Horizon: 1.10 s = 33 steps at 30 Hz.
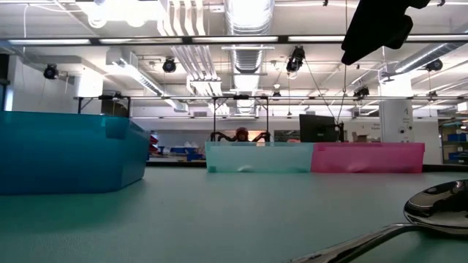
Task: Sort silverware by color (type)
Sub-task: Put the bottom blue spoon into the light blue bin
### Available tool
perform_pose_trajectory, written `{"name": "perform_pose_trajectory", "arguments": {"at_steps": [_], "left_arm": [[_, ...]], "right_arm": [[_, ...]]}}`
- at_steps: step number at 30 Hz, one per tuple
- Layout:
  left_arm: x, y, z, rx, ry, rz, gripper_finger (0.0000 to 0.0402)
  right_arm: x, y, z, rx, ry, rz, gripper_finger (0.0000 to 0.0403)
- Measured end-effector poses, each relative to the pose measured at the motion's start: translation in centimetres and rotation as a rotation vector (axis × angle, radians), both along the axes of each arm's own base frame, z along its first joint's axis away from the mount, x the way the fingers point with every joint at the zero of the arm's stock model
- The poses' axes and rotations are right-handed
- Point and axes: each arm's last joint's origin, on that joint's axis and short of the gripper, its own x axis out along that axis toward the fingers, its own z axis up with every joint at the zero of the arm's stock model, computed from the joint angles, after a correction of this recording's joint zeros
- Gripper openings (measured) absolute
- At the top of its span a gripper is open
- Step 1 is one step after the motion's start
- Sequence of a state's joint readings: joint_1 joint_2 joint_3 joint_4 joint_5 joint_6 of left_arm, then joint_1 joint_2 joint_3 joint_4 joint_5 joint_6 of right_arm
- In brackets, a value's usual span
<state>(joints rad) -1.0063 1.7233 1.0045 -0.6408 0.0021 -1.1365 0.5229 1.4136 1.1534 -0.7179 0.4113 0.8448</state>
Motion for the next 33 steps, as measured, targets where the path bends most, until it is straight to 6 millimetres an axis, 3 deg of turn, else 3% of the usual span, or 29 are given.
{"name": "perform_pose_trajectory", "arguments": {"at_steps": [16, 20, 26, 33], "left_arm": [[0.3, 0.1, -1.1, 0.036, -0.002, 0.006, 0.015], [0.3, 0.2, -1.2, 0.056, -0.016, 0.021, 0.0117], [0.3, 0.5, -1.2, 0.071, 0.003, 0.064, 0.002], [0.3, 0.4, -0.6, 0.052, -0.005, 0.1, 0.0018]], "right_arm": [[0.0, 0.0, 0.0, 0.0, 0.0, 0.0, 0.0137], [0.0, 0.0, 0.0, 0.0, 0.0, 0.0, 0.0137], [0.0, 0.0, 0.0, 0.0, 0.0, 0.0, 0.0137], [0.0, 0.0, 0.0, 0.0, 0.0, 0.0, 0.0137]]}}
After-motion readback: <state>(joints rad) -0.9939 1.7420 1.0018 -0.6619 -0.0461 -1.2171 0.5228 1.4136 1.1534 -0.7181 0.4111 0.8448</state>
